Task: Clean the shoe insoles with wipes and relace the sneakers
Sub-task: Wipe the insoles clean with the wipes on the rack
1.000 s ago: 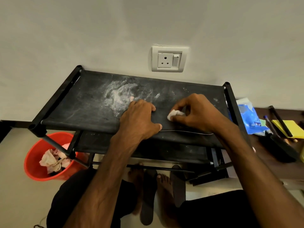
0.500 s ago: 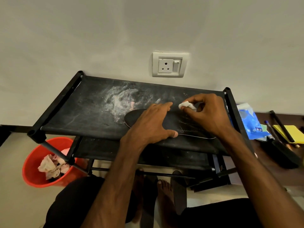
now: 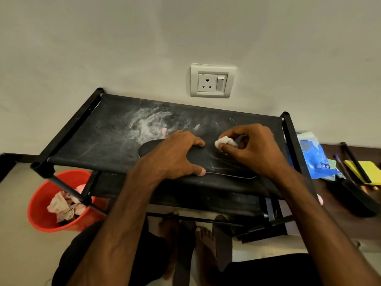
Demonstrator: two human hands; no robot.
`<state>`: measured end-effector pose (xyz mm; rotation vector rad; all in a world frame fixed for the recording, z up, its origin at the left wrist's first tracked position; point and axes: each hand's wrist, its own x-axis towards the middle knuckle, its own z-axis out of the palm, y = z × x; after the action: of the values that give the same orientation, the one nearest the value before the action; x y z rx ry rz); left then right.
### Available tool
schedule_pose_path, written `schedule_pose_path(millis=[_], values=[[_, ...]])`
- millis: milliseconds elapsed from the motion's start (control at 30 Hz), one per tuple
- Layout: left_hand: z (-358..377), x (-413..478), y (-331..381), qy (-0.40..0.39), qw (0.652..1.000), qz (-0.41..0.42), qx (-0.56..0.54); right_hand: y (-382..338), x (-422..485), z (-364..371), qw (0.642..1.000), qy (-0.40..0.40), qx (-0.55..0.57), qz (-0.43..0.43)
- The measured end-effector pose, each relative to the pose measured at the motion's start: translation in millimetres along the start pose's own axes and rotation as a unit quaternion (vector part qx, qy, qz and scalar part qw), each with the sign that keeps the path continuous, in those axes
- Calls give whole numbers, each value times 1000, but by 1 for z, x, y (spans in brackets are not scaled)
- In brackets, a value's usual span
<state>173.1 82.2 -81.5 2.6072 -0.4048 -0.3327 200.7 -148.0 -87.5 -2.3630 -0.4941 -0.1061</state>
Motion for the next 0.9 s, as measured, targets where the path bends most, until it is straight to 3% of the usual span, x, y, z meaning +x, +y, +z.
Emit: schedule_pose_path(millis=[233, 533, 900], values=[[-1, -10, -4, 34, 999, -19, -32, 0, 0, 5, 999, -19, -28, 7], [-4, -12, 7, 62, 996, -61, 10, -6, 17, 26, 994, -28, -107, 21], [-4, -17, 12, 69, 994, -83, 2, -27, 1, 18, 984, -134, -109, -41]])
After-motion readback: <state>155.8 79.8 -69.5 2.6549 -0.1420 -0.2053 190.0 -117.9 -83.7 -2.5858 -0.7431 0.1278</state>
